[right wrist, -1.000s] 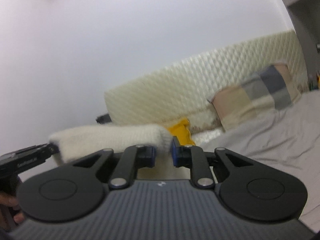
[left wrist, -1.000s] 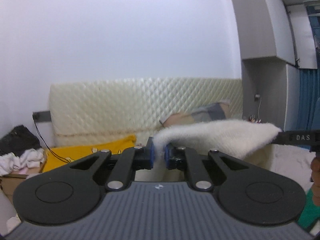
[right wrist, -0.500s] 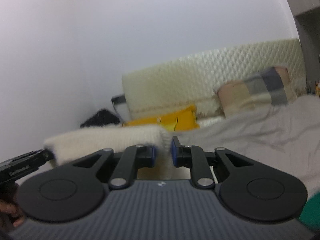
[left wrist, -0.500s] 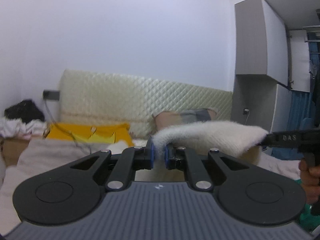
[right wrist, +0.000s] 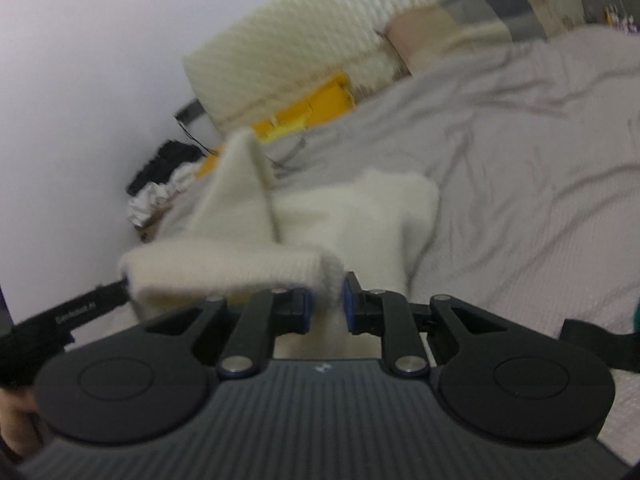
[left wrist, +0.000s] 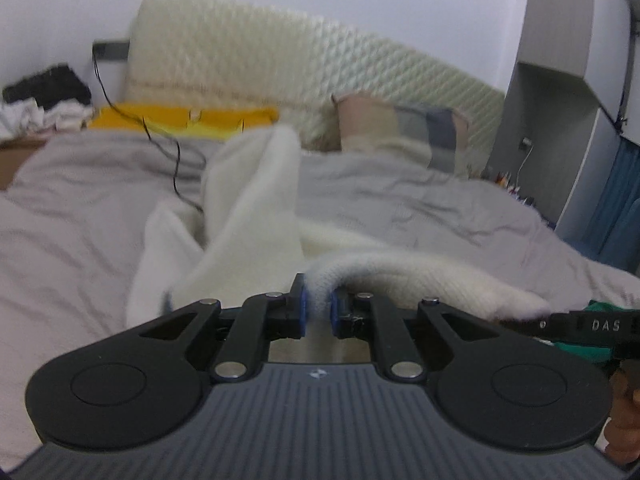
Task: Fold large clothes
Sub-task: 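Lift the sweater off the bed with both grippers, pulling it apart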
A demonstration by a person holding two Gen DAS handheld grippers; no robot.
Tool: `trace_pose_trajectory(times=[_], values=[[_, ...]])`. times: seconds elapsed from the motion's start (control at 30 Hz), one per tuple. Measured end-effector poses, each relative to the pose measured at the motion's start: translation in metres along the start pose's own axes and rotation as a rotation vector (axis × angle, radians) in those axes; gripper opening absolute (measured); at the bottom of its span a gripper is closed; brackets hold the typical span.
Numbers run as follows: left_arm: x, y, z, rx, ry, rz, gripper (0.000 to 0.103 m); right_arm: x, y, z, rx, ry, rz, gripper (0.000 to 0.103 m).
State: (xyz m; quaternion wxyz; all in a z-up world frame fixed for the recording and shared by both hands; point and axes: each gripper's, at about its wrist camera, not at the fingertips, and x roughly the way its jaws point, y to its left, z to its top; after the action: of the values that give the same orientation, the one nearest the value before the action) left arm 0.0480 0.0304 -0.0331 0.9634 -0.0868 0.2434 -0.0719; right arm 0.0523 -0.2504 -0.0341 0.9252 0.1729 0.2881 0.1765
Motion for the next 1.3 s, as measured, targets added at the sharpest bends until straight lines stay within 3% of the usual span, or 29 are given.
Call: trace_pose_trajectory(times=[0.23, 0.43, 0.63, 0.7, 0.77, 1.03, 1.3], values=[[0.108, 0.022, 0.003, -0.013, 0.132, 0.022, 0.016, 0.046, -0.029, -0.006, 0.06, 0.085, -0.024, 0.02], [0.13, 0.03, 0.002, -0.051, 0.135, 0.005, 0.016, 0.065, -0.041, -0.014, 0.104, 0.121, -0.004, 0.02], [0.104, 0.028, 0.006, -0.072, 0.11, -0.015, 0.021, 0.049, -0.036, -0.013, 0.108, 0.071, 0.032, 0.02], [0.092, 0.027, 0.009, -0.079, 0.096, -0.017, 0.034, 0.044, -0.033, -0.011, 0.102, 0.047, 0.048, 0.02], [0.074, 0.025, 0.01, -0.085, 0.067, -0.009, 0.055, 0.037, -0.028, -0.008, 0.092, 0.019, 0.063, 0.02], [-0.012, 0.025, 0.008, -0.1, -0.063, -0.031, 0.077, -0.007, 0.0, -0.013, 0.037, -0.066, 0.144, 0.02], [-0.046, -0.028, -0.004, 0.163, -0.129, -0.1, 0.085, -0.037, 0.024, -0.019, -0.037, -0.132, 0.219, 0.02]])
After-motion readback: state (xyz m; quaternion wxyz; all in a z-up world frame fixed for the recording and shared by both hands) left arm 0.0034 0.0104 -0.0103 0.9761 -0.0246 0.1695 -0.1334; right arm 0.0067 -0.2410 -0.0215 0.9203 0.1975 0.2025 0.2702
